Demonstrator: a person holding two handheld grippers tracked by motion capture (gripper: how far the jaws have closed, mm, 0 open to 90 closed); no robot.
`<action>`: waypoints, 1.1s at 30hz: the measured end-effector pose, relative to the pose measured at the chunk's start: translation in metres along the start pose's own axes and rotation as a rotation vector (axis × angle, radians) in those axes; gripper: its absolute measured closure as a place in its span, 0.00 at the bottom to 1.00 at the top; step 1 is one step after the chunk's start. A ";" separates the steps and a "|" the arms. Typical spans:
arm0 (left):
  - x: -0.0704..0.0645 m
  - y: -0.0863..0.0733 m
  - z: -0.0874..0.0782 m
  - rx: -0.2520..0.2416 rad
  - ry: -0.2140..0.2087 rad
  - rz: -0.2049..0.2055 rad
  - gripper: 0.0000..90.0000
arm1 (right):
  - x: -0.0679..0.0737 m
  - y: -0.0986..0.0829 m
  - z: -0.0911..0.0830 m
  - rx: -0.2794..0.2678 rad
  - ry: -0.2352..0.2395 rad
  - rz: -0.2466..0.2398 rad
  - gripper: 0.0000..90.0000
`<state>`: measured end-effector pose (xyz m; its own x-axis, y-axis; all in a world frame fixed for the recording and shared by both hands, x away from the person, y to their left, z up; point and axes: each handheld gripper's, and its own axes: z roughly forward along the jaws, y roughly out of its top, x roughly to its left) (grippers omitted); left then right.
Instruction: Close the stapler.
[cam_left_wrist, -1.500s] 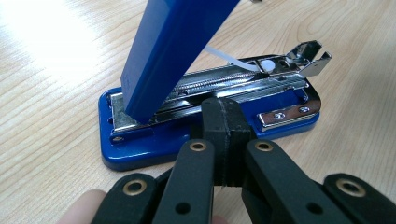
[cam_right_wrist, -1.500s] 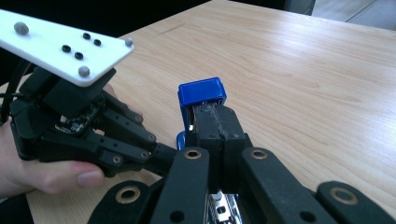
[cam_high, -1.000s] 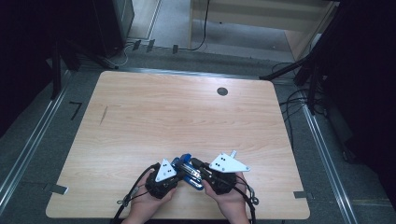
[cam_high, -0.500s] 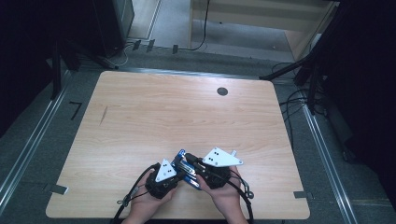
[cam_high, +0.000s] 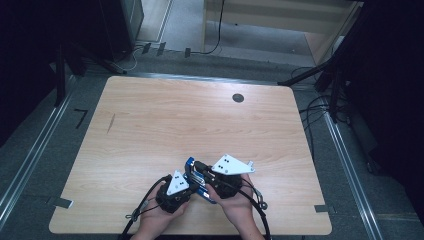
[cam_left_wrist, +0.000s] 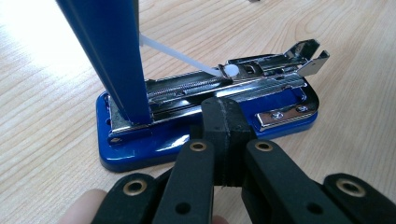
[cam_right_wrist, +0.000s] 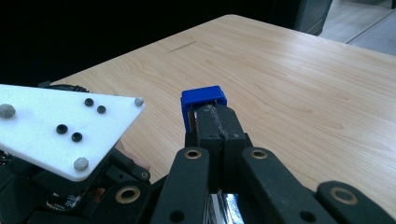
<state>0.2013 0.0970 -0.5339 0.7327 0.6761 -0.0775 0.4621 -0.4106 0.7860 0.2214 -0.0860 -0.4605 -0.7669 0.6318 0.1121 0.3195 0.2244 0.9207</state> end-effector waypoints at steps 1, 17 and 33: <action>0.000 0.000 0.000 0.000 0.000 0.001 1.00 | 0.000 0.001 0.001 0.002 0.001 -0.004 1.00; 0.000 0.000 0.000 0.001 -0.003 0.000 1.00 | -0.002 0.006 0.015 0.003 0.022 -0.016 1.00; 0.001 0.000 0.000 0.002 -0.004 0.003 1.00 | -0.004 0.009 0.028 0.011 0.042 -0.040 1.00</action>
<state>0.2018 0.0973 -0.5338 0.7359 0.6726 -0.0780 0.4609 -0.4133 0.7853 0.2427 -0.0658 -0.4627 -0.8019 0.5905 0.0909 0.2937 0.2572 0.9206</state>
